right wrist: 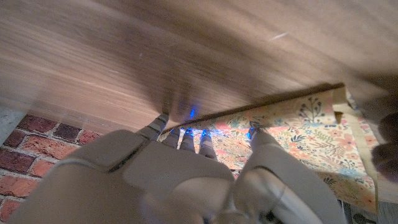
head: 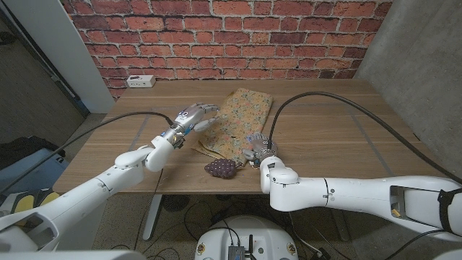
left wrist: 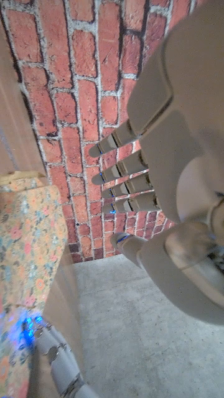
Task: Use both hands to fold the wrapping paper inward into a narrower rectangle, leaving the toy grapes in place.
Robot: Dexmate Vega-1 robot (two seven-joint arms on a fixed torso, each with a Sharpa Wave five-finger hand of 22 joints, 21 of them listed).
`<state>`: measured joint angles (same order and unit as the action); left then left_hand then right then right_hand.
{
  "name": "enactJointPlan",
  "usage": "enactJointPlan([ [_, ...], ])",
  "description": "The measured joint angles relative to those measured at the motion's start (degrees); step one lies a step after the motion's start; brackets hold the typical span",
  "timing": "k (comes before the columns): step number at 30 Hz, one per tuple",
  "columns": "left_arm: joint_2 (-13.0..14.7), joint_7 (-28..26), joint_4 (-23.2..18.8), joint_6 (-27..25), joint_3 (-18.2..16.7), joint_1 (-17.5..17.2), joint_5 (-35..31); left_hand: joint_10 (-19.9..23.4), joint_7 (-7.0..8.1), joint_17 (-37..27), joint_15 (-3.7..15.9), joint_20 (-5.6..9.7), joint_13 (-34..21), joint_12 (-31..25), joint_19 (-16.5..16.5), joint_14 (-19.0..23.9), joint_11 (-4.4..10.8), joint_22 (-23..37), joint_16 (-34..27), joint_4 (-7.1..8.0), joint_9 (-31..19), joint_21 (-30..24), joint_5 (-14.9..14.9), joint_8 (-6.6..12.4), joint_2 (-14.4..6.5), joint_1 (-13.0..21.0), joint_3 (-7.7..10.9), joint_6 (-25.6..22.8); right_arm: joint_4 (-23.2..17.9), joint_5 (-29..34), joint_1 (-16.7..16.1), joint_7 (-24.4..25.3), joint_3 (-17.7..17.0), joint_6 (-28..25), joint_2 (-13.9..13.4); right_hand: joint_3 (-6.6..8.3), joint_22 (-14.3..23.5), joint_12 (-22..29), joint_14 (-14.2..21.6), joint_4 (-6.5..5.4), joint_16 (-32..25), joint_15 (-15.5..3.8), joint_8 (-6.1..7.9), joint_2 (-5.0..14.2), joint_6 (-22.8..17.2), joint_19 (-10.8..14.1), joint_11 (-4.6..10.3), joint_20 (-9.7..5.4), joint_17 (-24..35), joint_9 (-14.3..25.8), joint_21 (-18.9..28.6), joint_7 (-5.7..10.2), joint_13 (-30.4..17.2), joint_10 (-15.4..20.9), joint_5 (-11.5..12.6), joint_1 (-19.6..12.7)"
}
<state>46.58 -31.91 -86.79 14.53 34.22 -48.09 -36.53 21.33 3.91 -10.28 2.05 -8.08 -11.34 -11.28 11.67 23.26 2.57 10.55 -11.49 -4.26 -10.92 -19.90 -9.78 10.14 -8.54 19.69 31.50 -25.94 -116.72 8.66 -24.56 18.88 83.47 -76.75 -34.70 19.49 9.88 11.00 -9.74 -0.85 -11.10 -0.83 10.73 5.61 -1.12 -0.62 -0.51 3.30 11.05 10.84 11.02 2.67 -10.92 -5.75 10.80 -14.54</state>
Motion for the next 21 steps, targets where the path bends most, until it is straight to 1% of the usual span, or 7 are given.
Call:
enactJointPlan([
  [4,-0.3,-5.8,0.4,1.3,-0.7,-0.9,0.6,0.0,-0.14,0.0,0.21,0.0,0.0,0.0,0.0,-0.2,0.0,0.0,0.0,0.18,0.0,0.0,0.0,0.0,-0.4,-0.4,0.18,0.8,-1.6,1.0,-3.2,3.1,-3.9,4.1,-1.3,-1.32,0.0,0.0,-0.2,-0.95,-0.2,0.25,0.1,-0.81,-0.3,-0.2,0.0,0.45,0.0,0.0,0.0,0.31,0.0,0.0,0.0,2.1],
  [8,-0.4,-8.0,0.5,2.2,-1.2,-1.6,1.1,0.0,-0.06,0.0,0.21,0.0,0.0,0.0,0.0,-0.2,0.0,0.0,0.1,0.17,0.0,0.0,0.0,0.0,-0.2,-0.6,0.18,1.2,-2.4,1.9,-5.6,5.3,-6.7,7.6,-1.9,-2.06,0.0,0.3,0.0,-1.66,-0.7,0.44,0.1,-1.43,-0.4,0.4,-0.42,1.05,0.0,0.0,0.0,0.38,0.0,0.4,0.0,3.6],
  [10,-0.5,-9.8,0.6,2.4,-1.4,-1.8,1.3,0.0,-0.24,0.0,0.51,0.0,0.0,0.0,0.0,-0.5,0.0,0.0,0.3,0.17,0.1,0.0,0.0,0.0,-0.2,-0.6,0.18,1.8,-3.0,2.6,-8.4,7.0,-10.0,10.6,-2.4,-2.24,0.0,0.3,0.1,-1.83,-0.7,0.57,0.32,-1.7,-0.7,0.9,-0.42,1.38,0.0,0.0,0.2,0.72,0.0,0.4,0.1,3.8],
  [15,-0.6,-11.3,0.9,3.4,-2.0,-2.3,2.3,-0.3,-0.12,0.0,0.41,0.0,-0.3,0.0,0.0,-1.2,-0.26,0.0,0.7,0.4,0.3,0.0,0.0,0.0,-0.2,-0.6,0.41,2.6,-3.6,3.5,-12.8,9.4,-15.3,16.2,-2.8,-2.56,0.0,0.5,0.6,-1.63,-0.7,1.06,0.54,-1.69,-1.5,2.2,-0.47,1.27,0.0,-0.2,0.4,0.81,0.0,1.3,0.5,3.8],
  [17,-0.8,-11.6,1.2,4.3,-2.4,-2.5,3.3,-1.0,-0.23,0.0,0.39,0.02,-0.3,0.0,0.0,-1.5,-0.35,0.2,0.7,0.4,0.3,0.0,0.0,0.0,-0.2,-0.6,0.41,2.7,-3.8,3.7,-15.2,10.6,-18.6,20.0,-2.9,-2.56,0.0,0.7,1.0,-1.62,-0.7,0.91,0.54,-1.69,-1.9,2.8,-0.78,1.12,-0.1,-0.2,0.7,0.82,0.0,1.8,0.5,3.8],
  [18,-0.9,-11.6,1.4,4.7,-2.5,-2.6,3.8,-1.0,-0.23,0.0,0.53,0.22,-0.3,0.0,0.2,-1.6,-0.39,0.3,0.7,0.4,0.3,0.0,0.0,0.0,-0.2,-0.6,0.41,2.9,-3.8,3.7,-15.3,10.6,-18.8,20.0,-2.9,-2.56,0.0,0.7,1.2,-1.62,-0.7,1.03,0.55,-1.69,-1.9,2.9,-0.83,1.22,-0.1,-0.2,0.7,0.82,0.0,1.9,0.5,3.8],
  [21,-1.1,-11.6,2.1,5.6,-2.9,-2.8,5.0,-1.6,-0.26,0.0,0.26,0.32,-0.3,0.0,0.3,-2.0,-0.35,0.3,0.9,0.4,0.3,0.0,0.0,0.0,0.0,-1.1,0.41,3.5,-3.8,3.8,-17.8,11.9,-22.2,25.8,-2.9,-2.42,0.0,0.9,1.5,-1.48,-0.7,1.22,0.54,-1.67,-2.5,3.6,-0.75,1.1,-0.4,-0.2,0.7,0.85,0.0,2.4,0.9,3.8],
])
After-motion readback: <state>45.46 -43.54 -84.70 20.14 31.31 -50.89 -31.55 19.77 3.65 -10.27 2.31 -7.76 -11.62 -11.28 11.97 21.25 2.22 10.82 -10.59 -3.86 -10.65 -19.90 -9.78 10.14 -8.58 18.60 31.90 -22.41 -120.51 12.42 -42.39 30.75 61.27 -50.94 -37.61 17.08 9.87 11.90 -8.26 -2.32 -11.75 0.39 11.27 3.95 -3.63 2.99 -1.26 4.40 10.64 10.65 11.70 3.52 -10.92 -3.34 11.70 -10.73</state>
